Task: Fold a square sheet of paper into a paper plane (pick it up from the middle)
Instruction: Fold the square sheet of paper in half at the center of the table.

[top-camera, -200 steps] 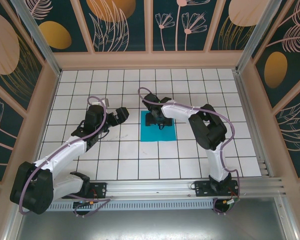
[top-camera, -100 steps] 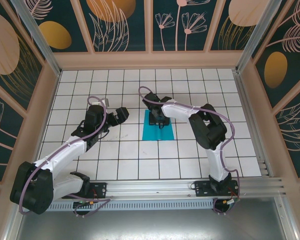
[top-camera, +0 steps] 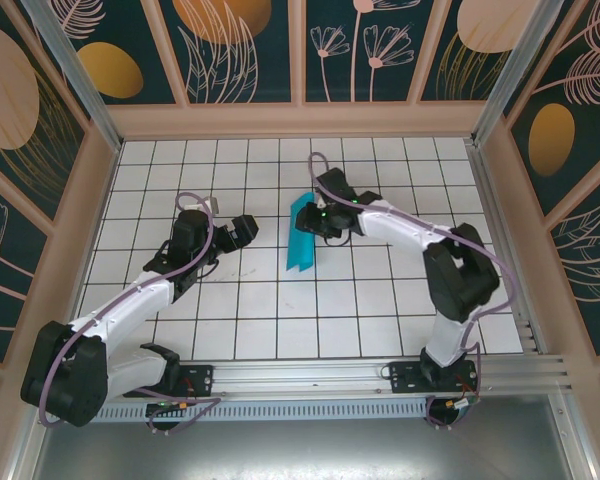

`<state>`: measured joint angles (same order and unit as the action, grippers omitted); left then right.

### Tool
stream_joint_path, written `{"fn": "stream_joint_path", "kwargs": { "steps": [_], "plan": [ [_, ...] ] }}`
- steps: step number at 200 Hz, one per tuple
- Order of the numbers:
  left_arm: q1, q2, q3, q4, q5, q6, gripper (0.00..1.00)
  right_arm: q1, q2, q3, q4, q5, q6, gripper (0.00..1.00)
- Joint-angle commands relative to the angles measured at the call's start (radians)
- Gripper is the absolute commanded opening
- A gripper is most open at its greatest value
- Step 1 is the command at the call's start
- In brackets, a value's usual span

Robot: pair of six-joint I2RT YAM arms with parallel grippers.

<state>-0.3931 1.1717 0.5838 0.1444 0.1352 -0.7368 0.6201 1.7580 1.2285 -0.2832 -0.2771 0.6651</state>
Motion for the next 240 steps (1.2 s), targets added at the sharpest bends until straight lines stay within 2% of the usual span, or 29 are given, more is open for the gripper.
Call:
{"fn": "stream_joint_path", "kwargs": {
  "steps": [1,20,23,52,81,108,148,168,205,240],
  "plan": [
    [-0.004,0.004,0.031,-0.01,0.017,0.007,0.99,-0.066,-0.066,-0.136,0.332,-0.3,0.131,0.39],
    [-0.004,0.009,0.028,0.009,0.033,-0.002,0.99,-0.068,-0.055,-0.201,0.415,-0.339,0.163,0.41],
    [-0.005,0.009,0.028,0.014,0.038,-0.003,0.99,-0.092,-0.048,-0.204,0.416,-0.342,0.163,0.41],
    [-0.006,0.03,0.028,0.041,0.094,-0.009,0.99,-0.097,0.011,-0.236,0.435,-0.312,0.172,0.41],
    [-0.005,0.044,0.033,0.043,0.126,-0.009,0.99,-0.1,0.063,-0.235,0.388,-0.285,0.14,0.42],
    [-0.006,0.052,0.027,0.062,0.166,-0.012,0.99,-0.106,0.047,-0.251,0.317,-0.188,0.106,0.5],
    [-0.006,0.067,0.017,0.094,0.215,-0.023,0.99,-0.114,0.039,-0.236,0.186,-0.104,0.032,0.56],
    [-0.006,0.069,0.016,0.099,0.222,-0.026,0.99,-0.115,0.029,-0.235,0.146,-0.075,0.013,0.64],
    [-0.006,0.076,0.011,0.116,0.241,-0.031,0.99,-0.115,-0.006,-0.233,0.09,-0.022,-0.001,0.69],
    [-0.006,0.097,0.013,0.138,0.256,-0.047,0.99,-0.116,-0.05,-0.257,0.09,-0.011,-0.007,0.69]
  ]
}}
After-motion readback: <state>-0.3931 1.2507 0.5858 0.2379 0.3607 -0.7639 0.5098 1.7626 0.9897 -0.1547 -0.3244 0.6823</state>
